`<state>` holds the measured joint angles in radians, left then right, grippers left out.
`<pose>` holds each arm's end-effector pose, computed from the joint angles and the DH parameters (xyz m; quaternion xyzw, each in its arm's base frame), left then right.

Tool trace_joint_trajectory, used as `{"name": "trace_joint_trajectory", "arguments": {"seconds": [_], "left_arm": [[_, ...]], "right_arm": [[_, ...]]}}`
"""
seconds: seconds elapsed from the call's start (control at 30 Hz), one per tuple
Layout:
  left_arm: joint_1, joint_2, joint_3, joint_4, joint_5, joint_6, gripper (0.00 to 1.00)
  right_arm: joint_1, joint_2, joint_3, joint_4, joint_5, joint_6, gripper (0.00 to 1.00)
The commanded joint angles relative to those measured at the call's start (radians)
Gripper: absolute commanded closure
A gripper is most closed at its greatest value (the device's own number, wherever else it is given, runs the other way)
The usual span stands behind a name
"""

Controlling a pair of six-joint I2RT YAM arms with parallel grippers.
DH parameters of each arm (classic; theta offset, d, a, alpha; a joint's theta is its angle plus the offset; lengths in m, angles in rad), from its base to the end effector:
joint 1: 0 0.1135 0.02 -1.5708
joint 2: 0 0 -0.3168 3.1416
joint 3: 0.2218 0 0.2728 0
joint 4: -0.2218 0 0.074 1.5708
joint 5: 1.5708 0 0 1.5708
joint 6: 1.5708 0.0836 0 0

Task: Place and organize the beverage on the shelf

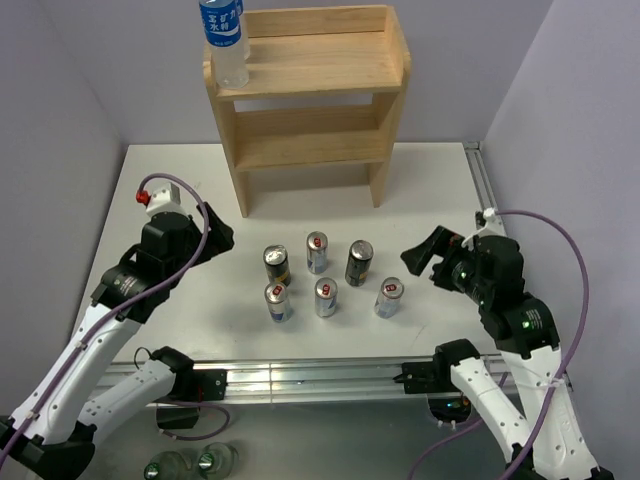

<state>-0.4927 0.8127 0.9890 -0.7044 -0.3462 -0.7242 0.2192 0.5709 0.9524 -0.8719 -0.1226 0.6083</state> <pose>0.1769 -0.0628 0.3724 -0.1839 0.8386 -0.1579 0.4879 0.1115 0.0353 0.3655 0.1346 0.8459 0.2545 0.4489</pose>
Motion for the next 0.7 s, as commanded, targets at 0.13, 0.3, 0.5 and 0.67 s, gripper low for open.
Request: {"name": "trace_joint_trajectory", "arguments": {"seconds": [0.13,0.3,0.5,0.67], "left_arm": [[-0.006,-0.032,0.005,-0.016,0.032,0.052,0.01],[-0.006,-0.061,0.017,-0.014,0.035,0.066,0.01],[-0.006,-0.125,-0.021,-0.006,0.024,0.048,0.01],[-0.006,-0.132,-0.03,0.006,0.01,0.026,0.01]], "right_arm": [[0.031,-0.146,-0.183,-0.133,-0.149,0.021,0.0],[0.064,-0.134,-0.227,-0.219,-0.053,0.105,0.0],[0.19,-0.011,-0.23,-0.219,0.198,0.157,0.0],[0.288,0.177,-0.035,-0.193,0.355,0.168,0.0]]}}
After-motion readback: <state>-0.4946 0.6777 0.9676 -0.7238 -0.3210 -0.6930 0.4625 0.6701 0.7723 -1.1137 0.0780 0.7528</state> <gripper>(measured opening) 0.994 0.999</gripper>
